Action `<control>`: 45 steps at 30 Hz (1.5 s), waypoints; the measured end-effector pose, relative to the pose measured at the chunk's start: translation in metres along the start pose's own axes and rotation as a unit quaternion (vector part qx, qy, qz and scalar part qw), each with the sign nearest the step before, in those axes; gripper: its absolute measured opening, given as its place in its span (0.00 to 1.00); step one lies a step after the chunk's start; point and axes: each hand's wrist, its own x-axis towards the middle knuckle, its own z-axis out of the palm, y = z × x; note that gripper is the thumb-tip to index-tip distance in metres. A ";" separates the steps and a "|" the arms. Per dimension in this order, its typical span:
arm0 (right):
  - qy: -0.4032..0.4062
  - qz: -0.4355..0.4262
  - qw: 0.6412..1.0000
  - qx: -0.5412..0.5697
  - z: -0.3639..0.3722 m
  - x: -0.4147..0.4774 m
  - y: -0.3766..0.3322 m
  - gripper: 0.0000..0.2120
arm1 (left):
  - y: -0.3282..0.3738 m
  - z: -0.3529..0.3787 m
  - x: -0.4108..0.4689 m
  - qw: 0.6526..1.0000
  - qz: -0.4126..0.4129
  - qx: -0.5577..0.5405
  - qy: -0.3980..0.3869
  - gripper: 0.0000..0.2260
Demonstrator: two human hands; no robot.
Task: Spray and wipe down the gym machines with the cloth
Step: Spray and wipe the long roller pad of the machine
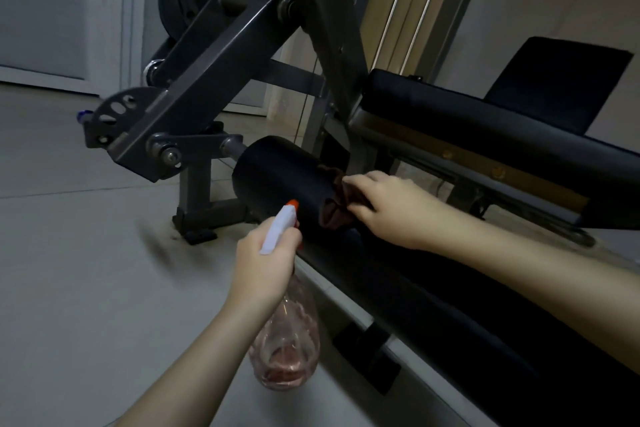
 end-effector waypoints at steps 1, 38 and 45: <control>0.009 0.003 1.000 0.001 0.004 0.001 -0.004 0.24 | -0.001 0.000 -0.001 1.000 -0.002 -0.001 -0.003 0.12; -0.038 -0.067 0.976 0.205 0.008 0.119 -0.007 0.17 | 0.003 0.009 0.004 0.998 0.050 -0.002 -0.028 0.03; -0.040 -0.072 0.978 0.190 0.001 0.070 0.005 0.22 | 0.003 0.006 0.003 0.998 0.049 0.002 -0.038 0.05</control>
